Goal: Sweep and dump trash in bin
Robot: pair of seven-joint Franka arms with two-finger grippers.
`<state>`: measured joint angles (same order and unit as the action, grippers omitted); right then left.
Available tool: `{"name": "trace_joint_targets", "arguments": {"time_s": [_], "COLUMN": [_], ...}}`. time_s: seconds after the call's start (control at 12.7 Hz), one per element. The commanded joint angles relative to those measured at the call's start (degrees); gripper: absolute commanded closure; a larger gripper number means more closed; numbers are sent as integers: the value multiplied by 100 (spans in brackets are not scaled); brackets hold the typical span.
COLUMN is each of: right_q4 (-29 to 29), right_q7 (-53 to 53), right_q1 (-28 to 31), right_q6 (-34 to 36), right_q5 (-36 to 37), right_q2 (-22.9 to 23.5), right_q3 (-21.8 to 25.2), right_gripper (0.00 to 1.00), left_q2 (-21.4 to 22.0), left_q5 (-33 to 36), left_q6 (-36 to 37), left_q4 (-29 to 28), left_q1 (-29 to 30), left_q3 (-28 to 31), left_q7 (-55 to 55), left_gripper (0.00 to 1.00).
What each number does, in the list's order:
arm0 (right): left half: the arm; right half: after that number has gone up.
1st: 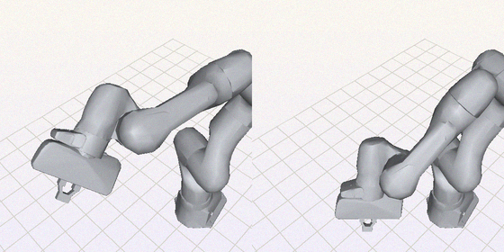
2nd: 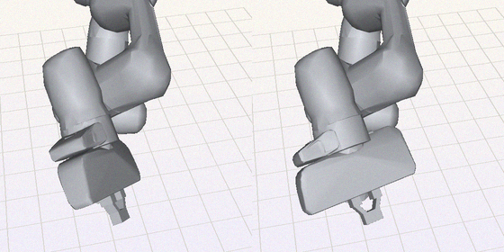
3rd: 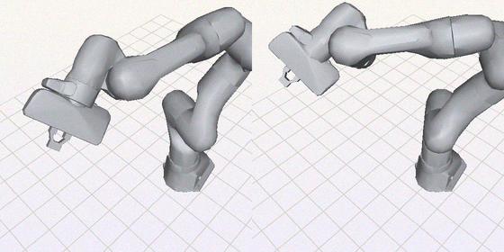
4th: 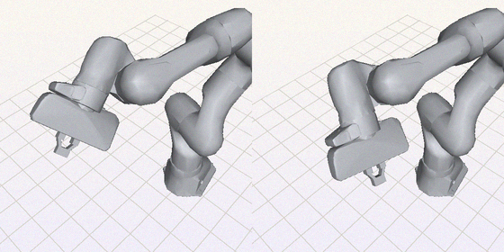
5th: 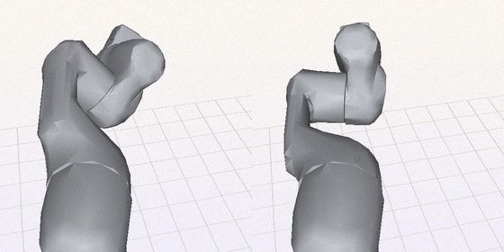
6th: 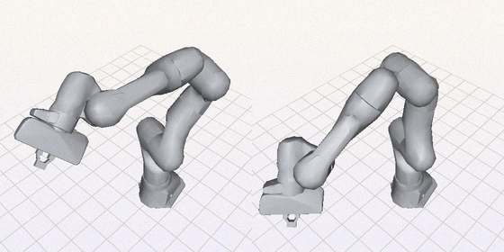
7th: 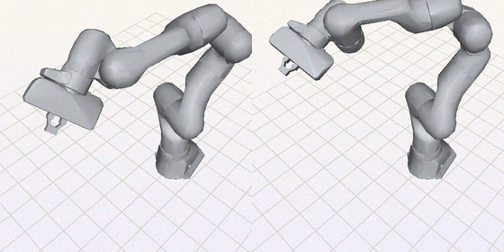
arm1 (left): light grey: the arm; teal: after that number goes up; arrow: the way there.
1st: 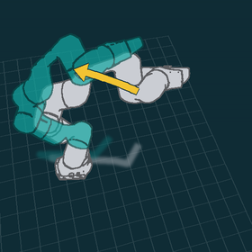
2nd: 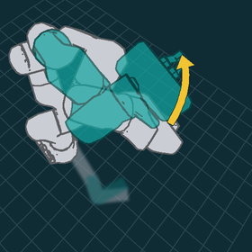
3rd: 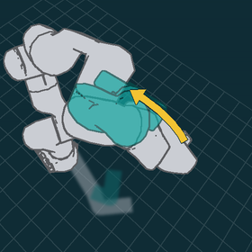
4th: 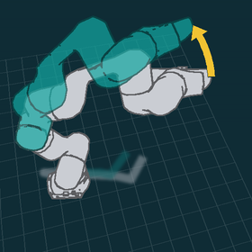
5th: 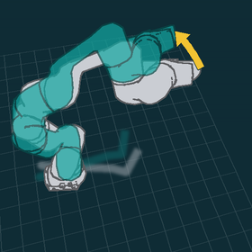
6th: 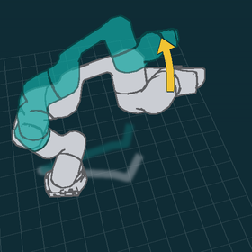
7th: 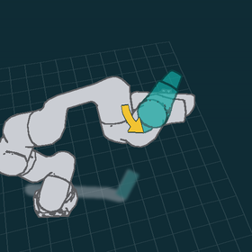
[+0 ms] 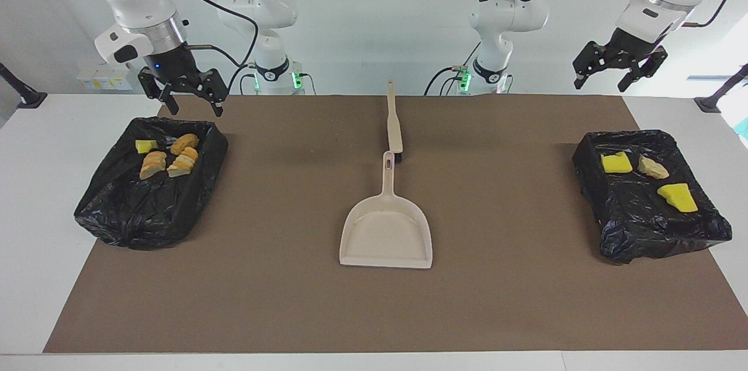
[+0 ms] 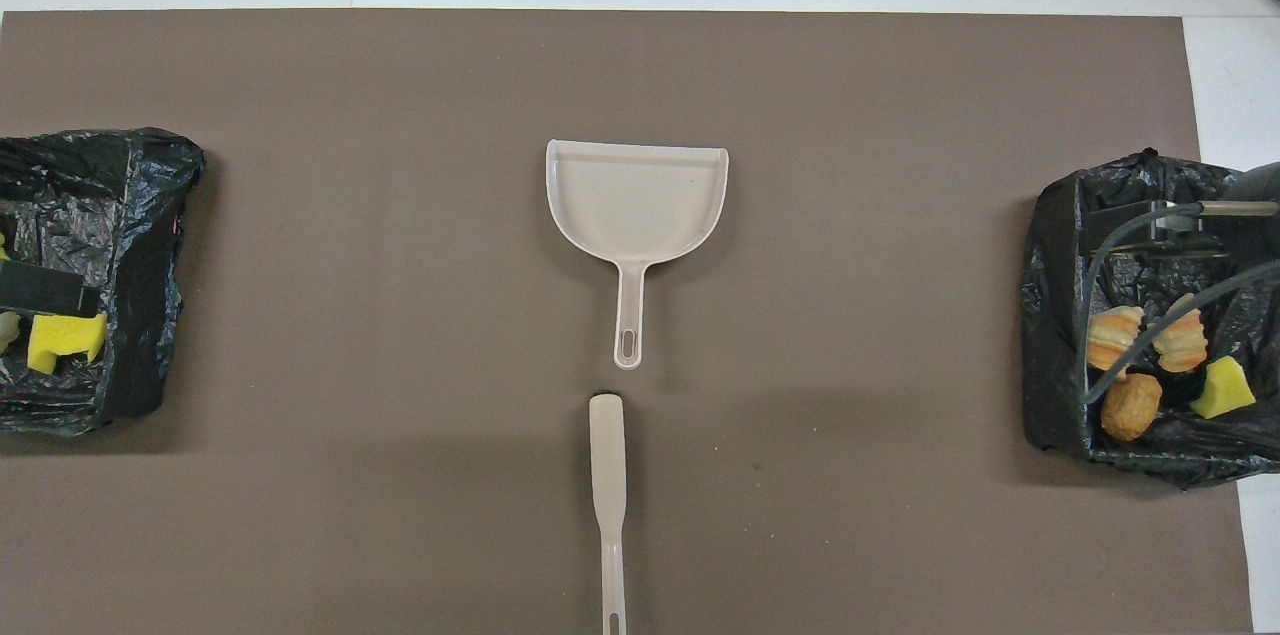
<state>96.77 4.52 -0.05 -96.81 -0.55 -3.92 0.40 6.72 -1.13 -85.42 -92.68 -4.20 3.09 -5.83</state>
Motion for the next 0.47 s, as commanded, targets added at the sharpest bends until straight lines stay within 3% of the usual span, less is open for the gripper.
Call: {"name": "trace_joint_targets", "arguments": {"time_s": [0.0, 0.39], "right_q4": [149, 149], "right_q7": [110, 110], "right_q1": [58, 58], "right_q6": [-75, -66], "right_q5": [-68, -68], "right_q2": [-127, -127], "right_q3": [-31, -31], "right_gripper": [0, 0], "left_q2": [49, 49], "left_q5": [-1, 8], "left_q6": [69, 69], "left_q4": [57, 57], "left_q1": [42, 25], "left_q3": [-27, -54], "left_q7": [-50, -41], "left_gripper": [0, 0]}}
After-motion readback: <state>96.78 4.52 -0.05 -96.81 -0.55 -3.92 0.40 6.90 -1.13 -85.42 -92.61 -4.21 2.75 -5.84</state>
